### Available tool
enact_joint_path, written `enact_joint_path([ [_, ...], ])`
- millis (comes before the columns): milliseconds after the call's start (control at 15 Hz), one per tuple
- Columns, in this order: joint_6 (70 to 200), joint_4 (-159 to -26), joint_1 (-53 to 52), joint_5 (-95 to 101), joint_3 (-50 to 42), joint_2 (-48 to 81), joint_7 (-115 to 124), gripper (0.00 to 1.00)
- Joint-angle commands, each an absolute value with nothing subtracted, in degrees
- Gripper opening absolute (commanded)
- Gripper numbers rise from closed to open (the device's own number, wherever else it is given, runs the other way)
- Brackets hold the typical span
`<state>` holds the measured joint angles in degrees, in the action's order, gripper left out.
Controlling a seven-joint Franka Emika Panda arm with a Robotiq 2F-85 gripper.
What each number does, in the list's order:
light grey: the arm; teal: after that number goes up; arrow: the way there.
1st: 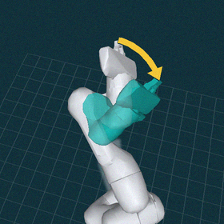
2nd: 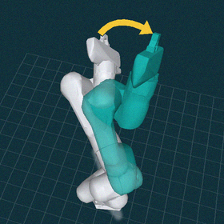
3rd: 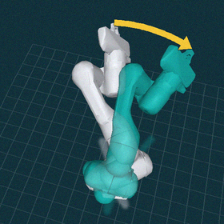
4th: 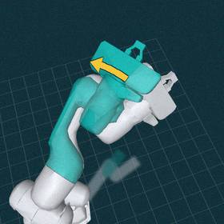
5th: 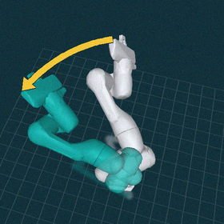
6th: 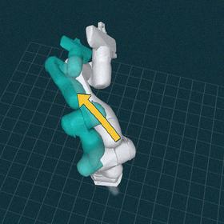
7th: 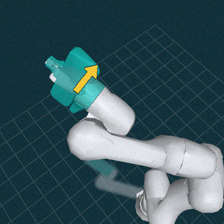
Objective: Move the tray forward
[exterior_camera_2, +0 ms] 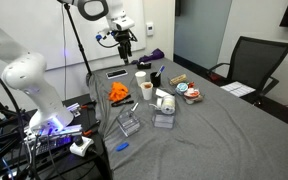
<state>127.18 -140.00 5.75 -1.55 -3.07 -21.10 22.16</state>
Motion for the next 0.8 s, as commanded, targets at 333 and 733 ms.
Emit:
enact_joint_path([
  [333,127.44,-135.02,6.59,-1.66,-1.89,-14.77,28.87,1.00],
  [733,127.91,-134.54,6.62,-3.29,-2.95,-14.00,26.57,1.00],
])
